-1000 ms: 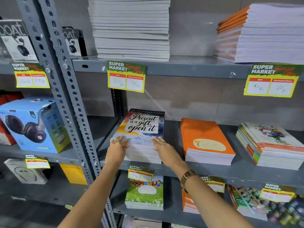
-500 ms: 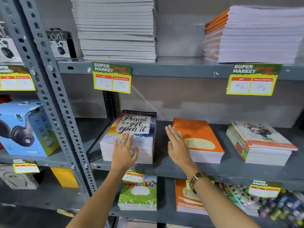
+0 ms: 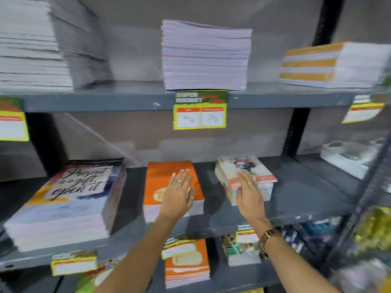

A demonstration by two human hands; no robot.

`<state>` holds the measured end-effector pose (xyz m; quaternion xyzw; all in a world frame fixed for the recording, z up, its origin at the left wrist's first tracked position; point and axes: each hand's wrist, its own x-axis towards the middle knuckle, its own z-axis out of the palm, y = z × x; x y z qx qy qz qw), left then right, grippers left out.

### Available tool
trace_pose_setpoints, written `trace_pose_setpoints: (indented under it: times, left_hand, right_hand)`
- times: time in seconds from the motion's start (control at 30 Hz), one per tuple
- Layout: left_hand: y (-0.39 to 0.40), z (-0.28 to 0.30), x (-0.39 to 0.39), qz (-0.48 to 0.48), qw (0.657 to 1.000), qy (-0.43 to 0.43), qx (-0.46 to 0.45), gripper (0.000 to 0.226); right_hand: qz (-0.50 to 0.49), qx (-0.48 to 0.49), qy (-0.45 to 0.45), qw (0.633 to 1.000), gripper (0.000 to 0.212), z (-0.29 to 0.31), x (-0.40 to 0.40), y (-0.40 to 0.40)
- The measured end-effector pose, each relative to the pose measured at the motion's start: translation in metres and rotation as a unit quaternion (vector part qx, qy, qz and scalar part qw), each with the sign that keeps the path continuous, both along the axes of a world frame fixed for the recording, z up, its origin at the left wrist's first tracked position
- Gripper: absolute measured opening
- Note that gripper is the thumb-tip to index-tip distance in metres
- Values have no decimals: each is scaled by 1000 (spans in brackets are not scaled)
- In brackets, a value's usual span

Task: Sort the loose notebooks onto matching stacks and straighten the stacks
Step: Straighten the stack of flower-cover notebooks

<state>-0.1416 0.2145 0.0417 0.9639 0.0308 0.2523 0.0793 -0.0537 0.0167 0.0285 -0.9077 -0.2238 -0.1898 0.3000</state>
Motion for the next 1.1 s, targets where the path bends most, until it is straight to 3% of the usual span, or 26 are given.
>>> trace_pose_setpoints:
  times: [0.13,0.5,0.73,0.9,1.1]
  left_hand:
    - [-49,2,36,-7,997,8,-73,44]
    - [-103,-5,103,9,969,79,-233,60]
    - [-119,-8,113,0,931,100,-352,54]
    - [-128,-9,112,-10,907,82,-413,70]
    - [-135,-6,108,2,889,82,-450,77]
  right_hand:
    - [-36,0,32,999,45,3,29,-39]
    - [-50,2,145,988,49,9,105,-82]
    - [-23,186,321,928,40,14,140,-73]
    - [-27,180,313,932,25,10,151,-72]
    - [-9,113,290,950,26,9,149,-69]
